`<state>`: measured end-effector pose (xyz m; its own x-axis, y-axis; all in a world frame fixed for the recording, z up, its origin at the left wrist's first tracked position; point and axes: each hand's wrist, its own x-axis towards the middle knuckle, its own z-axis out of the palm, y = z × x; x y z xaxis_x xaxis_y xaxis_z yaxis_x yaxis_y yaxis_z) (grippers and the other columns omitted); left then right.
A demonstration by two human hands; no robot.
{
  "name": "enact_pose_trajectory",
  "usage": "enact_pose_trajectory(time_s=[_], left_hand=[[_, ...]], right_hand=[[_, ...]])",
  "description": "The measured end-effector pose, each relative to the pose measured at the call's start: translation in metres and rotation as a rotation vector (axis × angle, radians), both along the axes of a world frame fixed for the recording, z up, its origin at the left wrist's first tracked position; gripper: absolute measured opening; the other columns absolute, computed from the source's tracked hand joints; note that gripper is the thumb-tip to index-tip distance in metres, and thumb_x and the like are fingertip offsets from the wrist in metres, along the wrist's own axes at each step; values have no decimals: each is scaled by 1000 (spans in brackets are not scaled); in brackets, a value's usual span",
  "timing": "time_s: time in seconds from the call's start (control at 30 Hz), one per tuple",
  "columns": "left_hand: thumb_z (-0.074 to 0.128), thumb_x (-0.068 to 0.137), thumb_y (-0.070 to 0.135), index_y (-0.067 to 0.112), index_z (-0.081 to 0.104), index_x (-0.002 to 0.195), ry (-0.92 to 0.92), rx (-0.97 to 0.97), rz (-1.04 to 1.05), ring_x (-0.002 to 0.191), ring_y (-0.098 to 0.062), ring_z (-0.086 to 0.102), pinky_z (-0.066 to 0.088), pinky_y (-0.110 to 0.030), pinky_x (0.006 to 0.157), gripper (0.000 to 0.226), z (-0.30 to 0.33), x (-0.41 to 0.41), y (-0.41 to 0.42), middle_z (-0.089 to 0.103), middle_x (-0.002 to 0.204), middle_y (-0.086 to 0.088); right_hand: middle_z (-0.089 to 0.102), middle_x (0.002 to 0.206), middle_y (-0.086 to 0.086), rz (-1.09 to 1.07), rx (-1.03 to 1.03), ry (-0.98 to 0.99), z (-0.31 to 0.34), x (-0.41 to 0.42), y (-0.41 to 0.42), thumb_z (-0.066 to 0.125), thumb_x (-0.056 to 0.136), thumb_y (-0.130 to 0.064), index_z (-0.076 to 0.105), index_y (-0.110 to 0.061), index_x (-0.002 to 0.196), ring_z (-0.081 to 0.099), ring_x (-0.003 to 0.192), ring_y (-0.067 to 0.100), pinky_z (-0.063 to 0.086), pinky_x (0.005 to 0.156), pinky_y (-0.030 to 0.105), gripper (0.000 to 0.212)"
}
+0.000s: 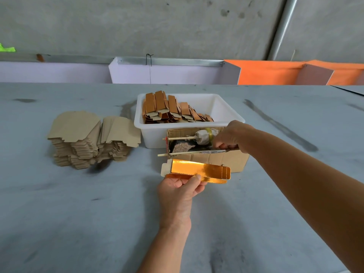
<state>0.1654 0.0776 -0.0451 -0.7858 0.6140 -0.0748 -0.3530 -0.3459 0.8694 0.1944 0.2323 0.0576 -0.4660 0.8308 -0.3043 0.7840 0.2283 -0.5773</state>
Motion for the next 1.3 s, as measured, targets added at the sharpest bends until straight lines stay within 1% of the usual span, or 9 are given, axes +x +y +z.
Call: enact_pose_trajectory(time_s=[0.1,0.23,0.4,0.5,0.77,0.9,1.03,1.17,1.3], left_hand=[[66,78,-8,7,68,79,5,-2,16,64,-23,70,56,-24,58,15,0,0,2,73,73,-11],[66,78,-10,6,69,74,46,-32,28,62,-22,69,56,-24,58,17,2,2,5,72,69,-9],[67,77,-10,5,67,79,100,-47,33,62,-20,70,58,-25,61,16,-1,3,8,72,68,-3],[68,77,-9,6,67,80,111,-60,35,63,-19,70,58,-25,62,15,-4,4,8,73,68,-2],[70,77,-3,8,67,84,112,-72,25,67,-21,72,59,-26,65,13,-7,5,10,74,72,-1],[69,77,-5,10,67,81,107,-60,32,65,-21,71,59,-27,64,15,-6,6,10,73,71,-2],[68,78,-7,9,67,80,92,-43,35,63,-21,70,59,-27,64,17,-4,6,10,73,69,-2],[68,78,-6,7,67,83,96,-42,26,66,-23,71,59,-27,63,15,-4,6,10,73,71,-3],[67,79,-6,9,67,84,119,-52,27,67,-23,71,58,-26,63,15,-3,7,9,74,73,-2]], right_hand=[[52,65,3,-11,-17,-3,9,4,0,64,81,-5,55,-8,79,44,59,11,37,56,20,9],[47,61,3,-57,-69,10,15,6,2,61,78,2,52,-10,63,35,48,9,27,40,14,20],[53,39,2,-92,-192,22,23,2,-2,60,83,0,54,-5,68,33,34,5,22,34,8,17],[52,38,2,-98,-223,13,27,1,-4,59,84,1,54,-3,71,33,27,4,22,33,7,15],[48,60,5,-107,-253,42,32,3,-8,57,87,2,52,-2,65,37,51,8,27,49,17,22],[54,58,9,-132,-180,170,31,7,-15,62,80,7,53,-2,65,44,47,11,29,41,18,20],[55,62,13,-168,-93,322,27,16,-26,67,72,11,58,3,74,45,26,10,28,31,9,12],[62,78,19,-209,-35,395,11,28,-32,69,69,7,65,5,92,52,61,20,33,45,21,23],[69,77,17,-247,-68,521,-4,42,-46,74,69,4,62,-8,63,53,57,18,38,46,24,18]])
